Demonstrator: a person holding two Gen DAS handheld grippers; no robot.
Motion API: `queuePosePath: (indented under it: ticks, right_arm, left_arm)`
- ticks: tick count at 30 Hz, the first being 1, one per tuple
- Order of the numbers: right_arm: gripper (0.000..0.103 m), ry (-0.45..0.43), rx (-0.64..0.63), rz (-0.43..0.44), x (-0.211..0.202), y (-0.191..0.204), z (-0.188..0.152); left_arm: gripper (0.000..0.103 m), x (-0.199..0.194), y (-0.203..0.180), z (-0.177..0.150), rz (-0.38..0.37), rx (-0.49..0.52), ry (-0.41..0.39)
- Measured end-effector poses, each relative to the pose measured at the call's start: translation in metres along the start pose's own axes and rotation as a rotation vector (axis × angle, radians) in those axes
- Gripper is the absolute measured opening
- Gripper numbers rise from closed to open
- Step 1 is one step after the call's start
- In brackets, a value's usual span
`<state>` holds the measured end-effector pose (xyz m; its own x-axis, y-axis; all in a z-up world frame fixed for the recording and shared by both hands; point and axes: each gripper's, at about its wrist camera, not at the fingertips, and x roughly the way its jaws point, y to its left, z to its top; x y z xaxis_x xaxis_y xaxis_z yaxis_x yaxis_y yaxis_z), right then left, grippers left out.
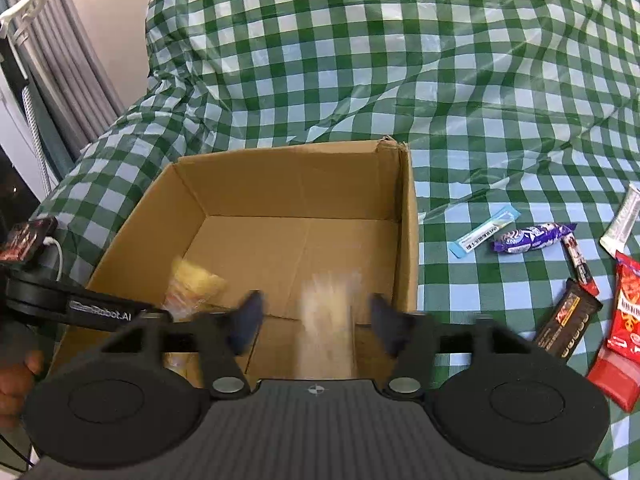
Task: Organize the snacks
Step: 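Withdraw both tools from the box and move toward the remaining snacks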
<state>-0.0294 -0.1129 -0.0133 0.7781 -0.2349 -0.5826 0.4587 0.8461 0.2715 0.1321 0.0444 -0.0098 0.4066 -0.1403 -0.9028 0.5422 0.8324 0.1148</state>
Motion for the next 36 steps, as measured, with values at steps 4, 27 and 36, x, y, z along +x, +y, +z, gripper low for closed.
queuePosePath:
  ticks: [4,27,36]
  right_arm:
    - [0.080,-0.001,-0.002,0.020,-0.012,0.004,-0.006]
    - [0.101,-0.106,-0.035,0.011,-0.156,0.025,-0.074]
    - [0.103,-0.338,-0.025,-0.255,-0.175,-0.070,-0.064]
  left_arm:
    - [0.103,-0.007,0.001,-0.012,-0.004,0.004,0.018]
    - [0.103,-0.125,0.006,-0.138,-0.018,-0.022,-0.040]
    - [0.103,-0.145,-0.015,-0.140,-0.010,0.007,-0.073]
